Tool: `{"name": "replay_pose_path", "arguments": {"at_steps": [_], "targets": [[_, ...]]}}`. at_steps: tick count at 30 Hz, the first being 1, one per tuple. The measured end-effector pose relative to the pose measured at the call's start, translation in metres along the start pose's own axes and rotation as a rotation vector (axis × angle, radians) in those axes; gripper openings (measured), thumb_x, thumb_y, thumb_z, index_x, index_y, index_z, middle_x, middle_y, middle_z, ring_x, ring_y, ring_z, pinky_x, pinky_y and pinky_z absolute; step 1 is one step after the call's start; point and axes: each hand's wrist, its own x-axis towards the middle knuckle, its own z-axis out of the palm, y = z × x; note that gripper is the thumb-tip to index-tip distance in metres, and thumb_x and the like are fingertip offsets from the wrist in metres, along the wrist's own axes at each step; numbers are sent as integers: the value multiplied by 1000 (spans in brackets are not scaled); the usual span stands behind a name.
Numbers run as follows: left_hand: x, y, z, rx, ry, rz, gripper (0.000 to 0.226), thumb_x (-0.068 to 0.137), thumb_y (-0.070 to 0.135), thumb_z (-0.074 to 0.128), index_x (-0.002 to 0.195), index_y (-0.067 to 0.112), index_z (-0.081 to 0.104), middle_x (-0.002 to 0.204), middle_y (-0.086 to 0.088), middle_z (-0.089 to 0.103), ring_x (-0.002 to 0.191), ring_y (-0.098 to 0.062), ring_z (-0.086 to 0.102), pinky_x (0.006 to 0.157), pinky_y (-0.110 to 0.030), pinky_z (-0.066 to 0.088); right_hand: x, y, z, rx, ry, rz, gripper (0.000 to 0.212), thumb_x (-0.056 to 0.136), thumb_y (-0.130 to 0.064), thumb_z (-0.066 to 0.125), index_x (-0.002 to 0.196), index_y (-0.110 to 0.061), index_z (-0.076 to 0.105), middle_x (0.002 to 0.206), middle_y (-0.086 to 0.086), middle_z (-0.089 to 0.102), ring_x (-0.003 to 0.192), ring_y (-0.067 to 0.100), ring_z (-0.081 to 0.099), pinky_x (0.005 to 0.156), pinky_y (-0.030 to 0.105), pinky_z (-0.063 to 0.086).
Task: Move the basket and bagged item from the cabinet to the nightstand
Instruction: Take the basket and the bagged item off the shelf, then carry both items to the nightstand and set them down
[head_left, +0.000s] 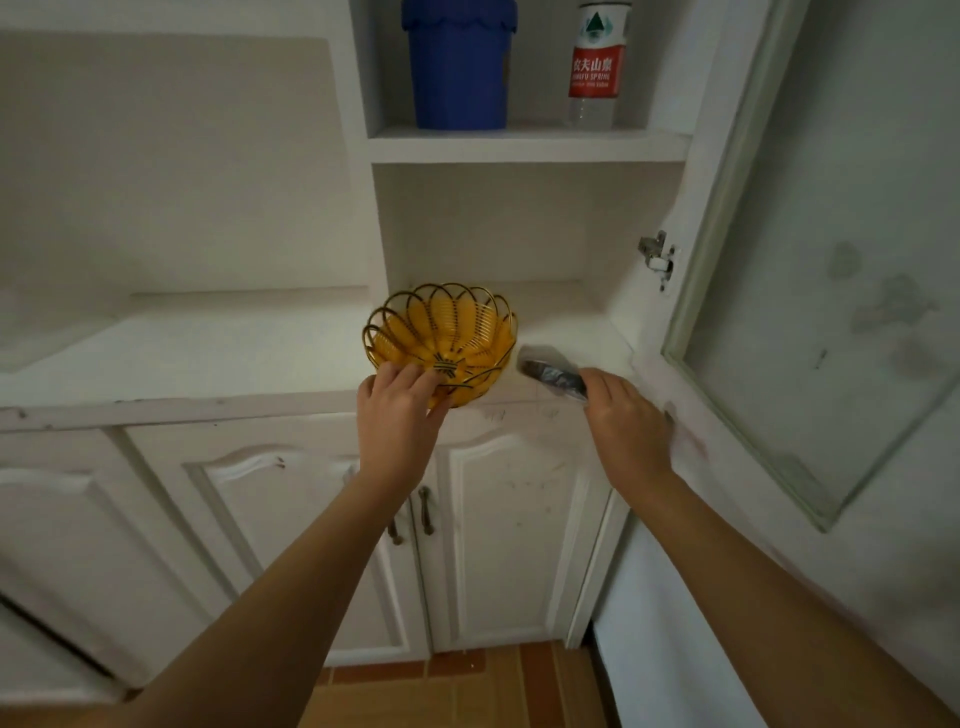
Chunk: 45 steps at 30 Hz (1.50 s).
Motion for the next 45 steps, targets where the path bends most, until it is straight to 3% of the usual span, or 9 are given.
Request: {"name": "replay_pose_path", "arguments": {"at_steps": [9,18,27,34,37,41,45], "targets": [[-77,-31,-88,91,2,-50,16,70,15,74,82,8,66,79,-9,69,84,-34,58,72,-44,45,-38,-65,-53,87,93,-135,50,61,2,80,107,5,60,99,20,69,88,30,68,72,36,56],[-137,-100,-177,334,76,-311,16,69,11,75,81,6,66,78,-11,69,83,-36,59,68,-45,45,-17,-175,-51,335,155,-392,48,62,2,79,107,5,62,101,20,69,91,31,68,78,39,55],[-244,-149,-288,643,158,-670,20,66,9,76,83,6,65,80,-12,68,85,-36,59,72,-47,44,-11,-334,-57,686,152,-689,43,66,2,75,106,6,61,101,23,68,91,34,67,78,43,54],[-347,-140,-368,835,198,-899,22,66,11,76,86,9,66,83,-11,68,86,-34,58,75,-46,45,-51,-457,-90,946,131,-945,34,75,-2,69,107,5,60,100,22,68,90,34,67,74,41,56],[-392,-126,-399,912,200,-995,20,65,12,75,81,9,66,79,-11,68,82,-34,59,71,-44,46,-76,-501,-116,1052,156,-1038,26,79,-5,57,104,3,62,96,20,69,85,32,68,68,37,57],[-449,-101,-441,983,246,-1136,19,66,16,72,83,8,66,81,-12,69,84,-35,59,73,-45,45,-117,-558,-151,1201,106,-1146,38,69,3,72,106,3,60,97,20,69,85,33,68,70,39,56],[-498,-72,-475,1041,306,-1258,19,69,18,67,86,8,66,83,-12,68,88,-34,58,77,-47,44,-161,-606,-192,1275,31,-1270,37,79,-1,66,113,-2,54,106,19,67,94,31,66,74,44,57]]}}
